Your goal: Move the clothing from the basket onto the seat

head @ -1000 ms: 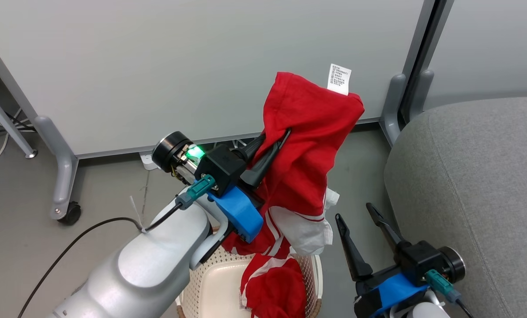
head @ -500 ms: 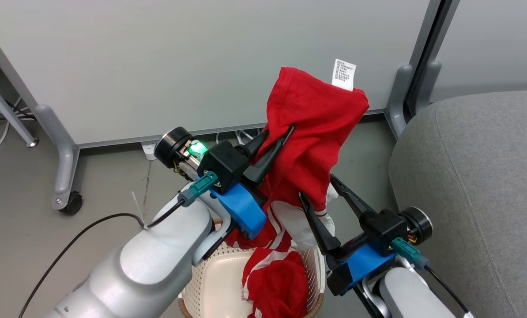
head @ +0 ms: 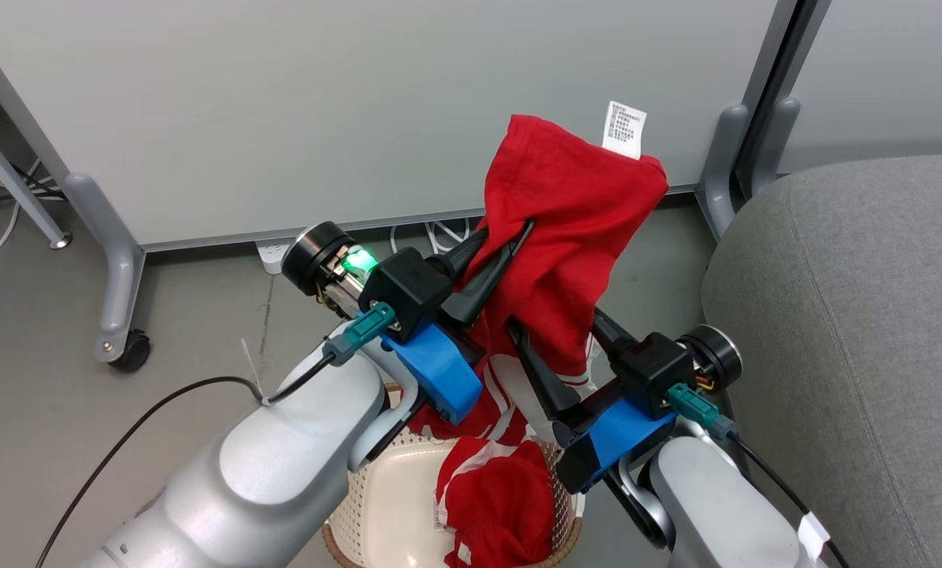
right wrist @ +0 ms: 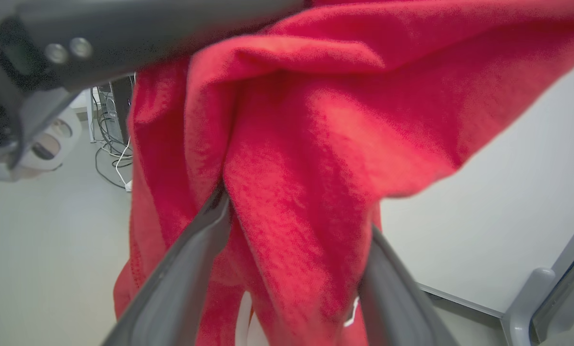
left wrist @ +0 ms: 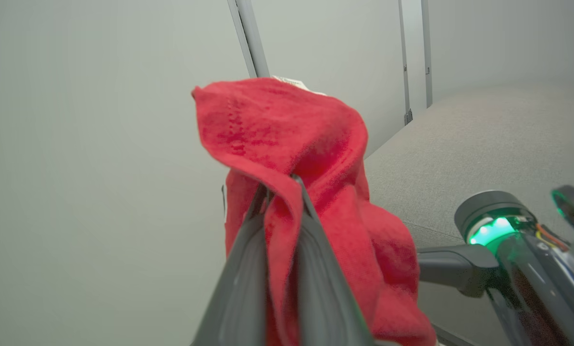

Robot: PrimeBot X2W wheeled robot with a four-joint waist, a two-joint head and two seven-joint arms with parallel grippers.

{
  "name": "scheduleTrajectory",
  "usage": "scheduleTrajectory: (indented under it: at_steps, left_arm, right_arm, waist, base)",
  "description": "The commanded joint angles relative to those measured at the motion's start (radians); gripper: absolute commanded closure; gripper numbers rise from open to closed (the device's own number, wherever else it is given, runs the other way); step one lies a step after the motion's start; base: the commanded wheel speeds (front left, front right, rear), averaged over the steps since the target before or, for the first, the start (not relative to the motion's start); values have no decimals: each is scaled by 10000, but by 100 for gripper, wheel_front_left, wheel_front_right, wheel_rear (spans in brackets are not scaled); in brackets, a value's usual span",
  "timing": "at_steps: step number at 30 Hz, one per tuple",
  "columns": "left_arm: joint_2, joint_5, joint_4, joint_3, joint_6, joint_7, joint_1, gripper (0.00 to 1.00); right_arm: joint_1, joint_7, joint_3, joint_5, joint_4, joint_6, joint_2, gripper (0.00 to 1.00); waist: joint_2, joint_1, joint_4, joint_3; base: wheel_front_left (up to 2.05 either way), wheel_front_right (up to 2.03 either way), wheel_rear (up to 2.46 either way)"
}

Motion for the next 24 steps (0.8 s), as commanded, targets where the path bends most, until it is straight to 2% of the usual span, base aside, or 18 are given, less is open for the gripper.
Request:
scheduleTrajectory:
  at_steps: [1,23,24]
  left_arm:
    - [1,56,30,37,-28,-51,-102,100]
    - [-13,232,70,159,-9,-51,-76,100]
    - [-19,236,59,188,-16,-51,-55,61]
  right_arm:
    - [-160,-6,129,132,40,-7,59,100]
    - [-196,-6,253,217,135,-5,77,100]
    - [-192,-6,270,216,145,-7,74,100]
  waist:
    - [0,-1,1,7]
    - [0,-1,-62,-30]
    - [0,-1,-66,-43]
  base:
    - [0,0,0]
    - [0,0,0]
    - [0,0,0]
